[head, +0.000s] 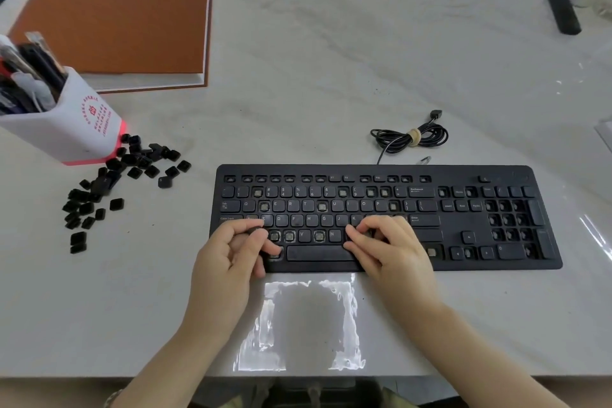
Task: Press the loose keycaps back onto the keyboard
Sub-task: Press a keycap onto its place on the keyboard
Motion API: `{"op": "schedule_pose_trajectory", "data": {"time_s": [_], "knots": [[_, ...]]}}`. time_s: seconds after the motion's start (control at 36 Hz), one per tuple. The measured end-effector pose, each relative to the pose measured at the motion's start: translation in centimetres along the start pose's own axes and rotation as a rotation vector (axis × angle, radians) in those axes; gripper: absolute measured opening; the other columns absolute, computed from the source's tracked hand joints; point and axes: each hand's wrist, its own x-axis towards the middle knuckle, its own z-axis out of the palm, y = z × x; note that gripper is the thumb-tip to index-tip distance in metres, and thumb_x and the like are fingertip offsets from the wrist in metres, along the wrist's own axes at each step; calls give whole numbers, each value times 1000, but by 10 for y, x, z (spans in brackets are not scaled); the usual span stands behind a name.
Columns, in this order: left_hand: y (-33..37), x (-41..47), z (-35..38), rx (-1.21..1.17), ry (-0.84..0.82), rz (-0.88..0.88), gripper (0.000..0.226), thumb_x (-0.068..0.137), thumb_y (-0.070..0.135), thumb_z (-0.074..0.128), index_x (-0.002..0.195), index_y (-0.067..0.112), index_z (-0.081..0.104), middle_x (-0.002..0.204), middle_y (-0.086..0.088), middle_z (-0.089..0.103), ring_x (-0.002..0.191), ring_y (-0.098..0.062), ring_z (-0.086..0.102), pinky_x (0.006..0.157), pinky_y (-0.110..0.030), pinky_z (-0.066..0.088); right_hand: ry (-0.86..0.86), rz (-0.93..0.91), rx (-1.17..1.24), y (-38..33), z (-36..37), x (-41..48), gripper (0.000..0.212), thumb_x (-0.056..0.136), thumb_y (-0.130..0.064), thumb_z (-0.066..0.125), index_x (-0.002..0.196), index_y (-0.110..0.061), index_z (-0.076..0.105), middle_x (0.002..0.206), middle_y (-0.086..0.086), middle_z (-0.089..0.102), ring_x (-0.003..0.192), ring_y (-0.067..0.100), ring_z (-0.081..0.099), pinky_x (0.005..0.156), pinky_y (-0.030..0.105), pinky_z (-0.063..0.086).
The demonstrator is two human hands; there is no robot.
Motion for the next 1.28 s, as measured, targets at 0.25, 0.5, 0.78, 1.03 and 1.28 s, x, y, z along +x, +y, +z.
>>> {"op": "schedule_pose_trajectory", "data": {"time_s": [0.25, 0.5, 0.78, 1.03, 1.28], "knots": [[8, 1, 2, -113, -95, -49, 23, 87, -2, 57, 90, 18, 67, 59, 5, 64, 50, -2, 52, 58, -9, 45, 11, -111, -187, 11, 1, -10, 28, 89, -32, 50, 101, -20, 73, 111, 1, 50, 100, 23, 48, 80, 34, 33], [24, -1, 3, -163, -191, 16, 21, 68, 18, 66, 88, 20, 69, 55, -2, 62, 51, -6, 59, 61, -11, 49, 20, -121, -200, 9, 2, -10, 22, 87, -27, 55, 97, -20, 74, 119, 14, 60, 119, 30, 47, 102, 49, 33], [32, -4, -4, -197, -245, 38, 25, 62, 19, 73, 87, 24, 74, 61, -4, 63, 53, -11, 62, 61, -15, 51, -24, -127, -139, 8, -3, -5, 25, 86, -27, 53, 92, -17, 75, 108, 11, 64, 110, 26, 50, 99, 44, 35], [29, -7, -5, -113, -251, 34, 30, 81, 4, 64, 96, 29, 69, 68, 8, 64, 64, -10, 66, 71, -13, 50, -243, 296, 482, -34, -30, 22, 15, 84, -10, 65, 88, -23, 73, 83, -17, 66, 83, -4, 59, 76, 5, 40], [24, -6, 9, 240, -478, 242, 37, 96, 18, 52, 118, 47, 50, 91, 14, 55, 76, -5, 58, 74, -9, 41, -313, 628, 1006, -56, -39, 30, 28, 73, 8, 70, 87, -15, 65, 66, -6, 70, 63, 3, 65, 65, 14, 50]]}}
